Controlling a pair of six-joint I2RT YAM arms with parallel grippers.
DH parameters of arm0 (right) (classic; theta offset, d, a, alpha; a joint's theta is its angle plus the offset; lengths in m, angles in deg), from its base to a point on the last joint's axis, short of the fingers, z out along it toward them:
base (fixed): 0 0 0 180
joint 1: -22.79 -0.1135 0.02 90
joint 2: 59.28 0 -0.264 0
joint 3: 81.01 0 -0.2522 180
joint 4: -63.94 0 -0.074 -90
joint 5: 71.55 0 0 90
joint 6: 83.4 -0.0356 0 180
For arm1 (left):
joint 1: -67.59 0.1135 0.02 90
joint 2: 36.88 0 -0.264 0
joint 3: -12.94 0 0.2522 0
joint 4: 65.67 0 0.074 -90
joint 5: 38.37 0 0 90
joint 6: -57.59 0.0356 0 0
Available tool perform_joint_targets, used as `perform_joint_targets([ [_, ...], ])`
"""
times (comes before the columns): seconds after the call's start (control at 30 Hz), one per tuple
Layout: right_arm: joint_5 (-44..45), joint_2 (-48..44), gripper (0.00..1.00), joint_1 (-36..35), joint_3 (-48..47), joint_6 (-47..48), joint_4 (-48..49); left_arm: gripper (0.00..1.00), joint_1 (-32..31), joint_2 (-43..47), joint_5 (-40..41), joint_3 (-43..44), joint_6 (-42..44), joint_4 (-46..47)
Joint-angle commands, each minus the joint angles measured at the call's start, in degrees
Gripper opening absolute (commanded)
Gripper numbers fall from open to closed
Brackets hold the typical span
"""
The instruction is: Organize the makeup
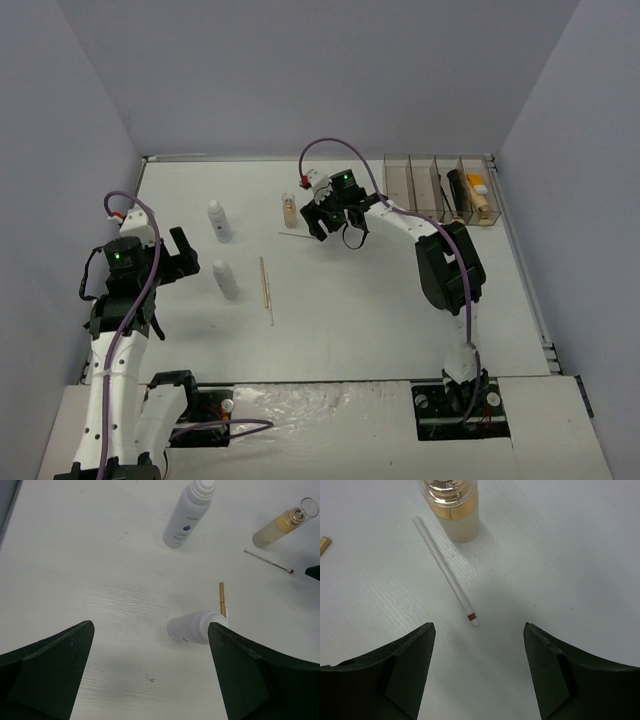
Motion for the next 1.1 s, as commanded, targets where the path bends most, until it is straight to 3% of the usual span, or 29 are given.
perform_joint_targets([
  [0.0, -1.61, 4.17, 0.68, -1.61, -5.91, 1.6, 5.22, 0.97, 0.38, -0.05, -0.06, 2.26, -0.29, 3.29],
  [0.47, -2.98, 11.4, 0.6, -4.92, -7.42, 2.12, 5.7, 0.97, 0.46, -0.43, -0.26, 2.55, -0.29, 3.27],
  [0.63, -3.22, 11.46, 0.43, -6.06, -4.7, 1.4, 5.69, 0.97, 0.38, -0.09, -0.37, 2.47, -0.38, 3.29],
  [0.73, -1.83, 10.1, 0.26, -6.83, -1.2, 0.41, 5.76, 0.97, 0.38, -0.09, -0.37, 2.39, -0.38, 3.29],
  [0.93, -0.84, 1.62, 0.02, -8.39, 9.49, -1.74, 7.77, 0.97, 0.38, 0.31, -0.28, 2.41, -0.38, 3.44],
  [1.07, 3.38, -7.15, 0.0, -9.14, 17.79, -4.85, 8.59, 0.97, 0.38, 0.08, -0.28, 2.51, -0.47, 3.35],
])
